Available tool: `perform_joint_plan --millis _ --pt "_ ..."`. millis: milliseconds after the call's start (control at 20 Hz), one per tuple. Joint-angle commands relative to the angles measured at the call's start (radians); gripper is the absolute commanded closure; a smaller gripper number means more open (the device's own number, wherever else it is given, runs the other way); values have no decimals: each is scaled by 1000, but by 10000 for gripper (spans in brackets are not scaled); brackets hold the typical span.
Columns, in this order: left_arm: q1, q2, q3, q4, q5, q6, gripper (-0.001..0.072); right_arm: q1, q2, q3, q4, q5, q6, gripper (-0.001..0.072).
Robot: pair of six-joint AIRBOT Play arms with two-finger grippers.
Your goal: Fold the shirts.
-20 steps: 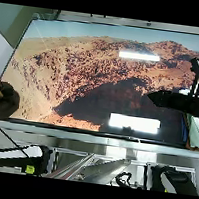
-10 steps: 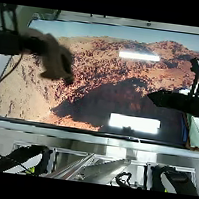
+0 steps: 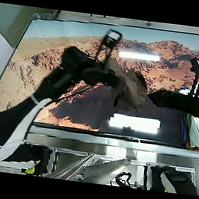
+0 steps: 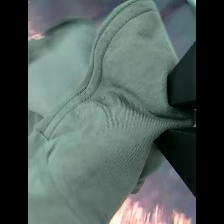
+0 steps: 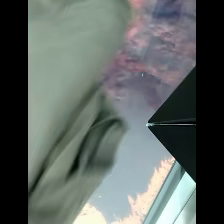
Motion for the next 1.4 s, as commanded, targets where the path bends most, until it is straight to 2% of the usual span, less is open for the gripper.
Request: perform_joint_plan --millis 0,150,200,250,300,450,500,550,600,650,750,900,1050,1150,1250,1350 --pt "-51 -147 3 -78 34 4 693 -11 -1 1 -1 3 0 683" --pt "-19 -200 3 -129 101 15 690 -120 -26 1 -2 -19 1 655" --pt "5 -198 4 -150 104 21 627 -167 -42 1 1 -48 0 488" --pt "38 -185 4 -183 103 24 240 -206 -67 0 0 -84 -1 312" --pt "76 -168 4 -221 108 20 10 -231 -97 0 0 -113 -12 292" --pt "195 -103 2 -292 240 44 8 -235 -197 0 0 -131 -51 291" --pt "224 -80 -9 -286 304 55 8 -231 -241 -1 -1 -130 -56 261" --pt "246 -46 -51 -288 333 56 8 -231 -291 -4 0 -125 -56 154" --pt "254 -3 -118 -288 332 56 8 -231 -338 -11 0 -120 -61 106" --pt "256 48 -213 -295 302 55 9 -230 -391 -19 1 -114 -66 107" --pt "248 146 -433 -428 154 55 9 -228 -489 -31 24 -105 -84 108" --pt "199 245 -700 -603 -253 55 9 -199 -611 -31 100 -60 -130 111" --pt "151 246 -775 -683 -553 50 9 -148 -682 -31 106 29 -130 111" --pt "127 205 -747 -679 -612 40 9 -119 -703 -31 107 85 -130 111" --pt "118 146 -698 -678 -607 40 10 -104 -706 -30 117 136 -130 129" --pt "117 90 -638 -677 -606 40 9 -103 -706 -24 125 160 -130 333"
